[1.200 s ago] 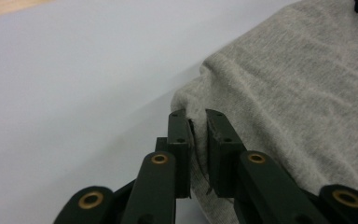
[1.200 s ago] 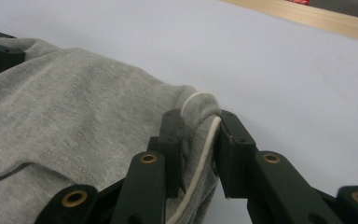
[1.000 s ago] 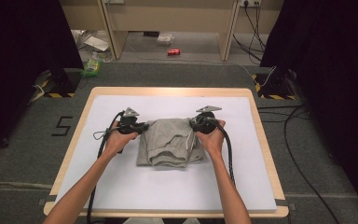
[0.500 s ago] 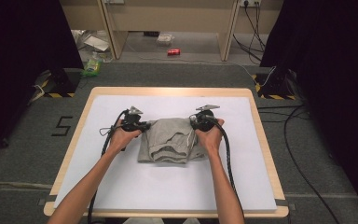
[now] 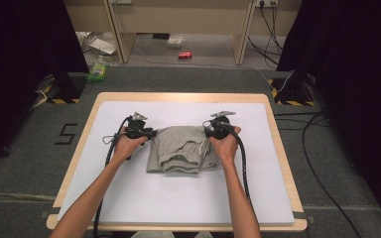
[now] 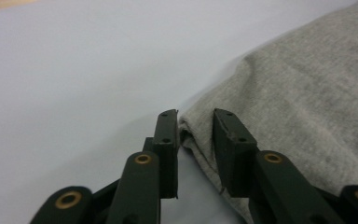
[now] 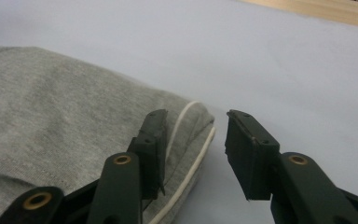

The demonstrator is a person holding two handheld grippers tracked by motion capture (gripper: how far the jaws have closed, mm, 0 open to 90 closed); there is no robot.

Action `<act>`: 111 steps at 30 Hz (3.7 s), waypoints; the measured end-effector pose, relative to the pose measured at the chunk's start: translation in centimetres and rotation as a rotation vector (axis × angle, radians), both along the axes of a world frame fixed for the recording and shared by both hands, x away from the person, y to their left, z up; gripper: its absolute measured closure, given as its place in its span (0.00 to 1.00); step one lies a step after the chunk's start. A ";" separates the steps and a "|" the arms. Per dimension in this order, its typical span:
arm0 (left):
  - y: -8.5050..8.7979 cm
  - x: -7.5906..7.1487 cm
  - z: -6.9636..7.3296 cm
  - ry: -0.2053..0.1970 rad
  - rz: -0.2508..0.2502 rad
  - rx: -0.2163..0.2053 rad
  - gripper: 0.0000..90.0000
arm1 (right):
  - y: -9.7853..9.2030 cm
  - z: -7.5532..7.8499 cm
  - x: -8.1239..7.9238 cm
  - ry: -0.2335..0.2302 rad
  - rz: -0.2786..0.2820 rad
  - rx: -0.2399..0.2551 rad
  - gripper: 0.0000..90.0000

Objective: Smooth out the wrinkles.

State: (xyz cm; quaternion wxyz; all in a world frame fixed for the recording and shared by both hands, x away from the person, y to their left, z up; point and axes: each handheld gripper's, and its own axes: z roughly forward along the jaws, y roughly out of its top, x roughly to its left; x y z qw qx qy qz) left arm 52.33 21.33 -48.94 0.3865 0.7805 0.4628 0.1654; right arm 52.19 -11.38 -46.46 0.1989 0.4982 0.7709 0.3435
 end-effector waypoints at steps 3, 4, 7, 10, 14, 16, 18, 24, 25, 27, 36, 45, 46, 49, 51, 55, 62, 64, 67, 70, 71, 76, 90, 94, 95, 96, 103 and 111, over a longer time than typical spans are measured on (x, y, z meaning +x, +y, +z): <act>0.3 0.1 -0.1 0.002 0.021 -0.007 0.73 | -0.5 0.4 0.0 0.000 -0.009 0.031 0.62; 0.4 0.2 -0.1 0.004 0.028 -0.012 0.71 | -0.6 0.5 -0.1 -0.002 -0.011 0.030 0.62; 0.7 0.2 0.2 -0.009 0.062 -0.005 0.69 | -0.7 0.8 -0.3 -0.009 -0.011 0.012 0.60; 1.2 0.1 0.6 -0.024 0.079 0.012 0.71 | -0.8 0.9 -0.4 -0.011 -0.012 0.040 0.58; 2.1 -0.1 0.9 -0.016 0.088 -0.005 0.69 | -0.9 1.5 -0.7 -0.035 -0.018 0.018 0.58; 2.4 -0.3 1.1 -0.015 0.082 -0.016 0.69 | -1.3 1.8 -0.8 -0.042 -0.030 0.008 0.57; 2.5 -0.5 1.4 -0.015 0.074 -0.015 0.68 | -1.8 2.0 -0.9 -0.043 -0.036 0.013 0.57; 2.5 -1.2 2.1 -0.007 0.047 -0.022 0.65 | -2.3 2.5 -1.5 -0.049 -0.010 0.026 0.56; 2.5 -1.4 2.2 -0.007 0.045 -0.026 0.65 | -2.3 2.5 -1.6 -0.050 -0.003 0.024 0.56; 2.5 -1.6 2.4 -0.003 0.042 -0.036 0.64 | -2.2 2.6 -1.8 -0.049 0.009 0.025 0.55; 2.8 -2.9 3.0 0.040 0.018 -0.063 0.45 | -2.1 2.8 -2.7 -0.043 0.037 0.046 0.44; 2.7 -4.5 3.6 0.034 0.013 -0.070 0.29 | -2.2 3.0 -4.4 -0.035 0.064 0.052 0.39; 2.7 -4.6 3.7 0.031 0.010 -0.068 0.28 | -2.2 3.1 -4.5 -0.037 0.068 0.054 0.39; 2.8 -5.2 3.9 0.025 -0.001 -0.070 0.27 | -2.3 3.4 -5.1 -0.042 0.077 0.052 0.39; 2.9 -5.6 4.1 0.023 -0.009 -0.075 0.27 | -2.3 3.7 -5.5 -0.049 0.085 0.054 0.39; 2.9 -6.5 4.2 0.013 -0.021 -0.076 0.26 | -2.5 4.1 -6.4 -0.062 0.099 0.056 0.39; 3.0 -8.0 4.2 -0.001 -0.035 -0.084 0.26 | -2.8 4.0 -7.7 -0.061 0.117 0.066 0.39; 3.2 -8.4 4.1 -0.005 -0.042 -0.085 0.26 | -2.9 3.9 -8.1 -0.066 0.120 0.068 0.39; 3.3 -9.1 4.0 -0.003 -0.046 -0.092 0.26 | -3.1 3.7 -8.7 -0.061 0.130 0.068 0.39; 3.4 -9.7 3.8 -0.004 -0.052 -0.095 0.26 | -3.2 3.5 -9.3 -0.060 0.134 0.071 0.38; 3.4 -9.9 3.8 -0.005 -0.052 -0.096 0.26 | -3.3 3.4 -9.5 -0.058 0.135 0.072 0.38; 3.6 -11.1 3.7 -0.009 -0.066 -0.098 0.25 | -3.4 3.2 -10.3 -0.060 0.149 0.073 0.39; 3.6 -13.9 2.3 -0.004 -0.100 -0.114 0.22 | -3.4 2.5 -13.4 -0.062 0.188 0.074 0.37; 3.7 -14.7 1.9 -0.003 -0.105 -0.108 0.19 | -3.5 2.1 -14.0 -0.049 0.189 0.062 0.36; 3.7 -14.9 1.8 -0.006 -0.110 -0.107 0.19 | -3.6 1.9 -14.1 -0.051 0.190 0.059 0.35; 3.7 -15.2 1.7 -0.009 -0.111 -0.104 0.18 | -3.6 1.8 -14.2 -0.047 0.186 0.057 0.32; 3.7 -16.5 1.0 -0.005 -0.140 -0.096 0.17 | -4.0 0.7 -15.7 -0.032 0.187 0.057 0.28; 3.3 -18.0 -0.2 -0.004 -0.165 -0.057 0.17 | -4.6 -0.7 -17.6 -0.007 0.182 0.063 0.28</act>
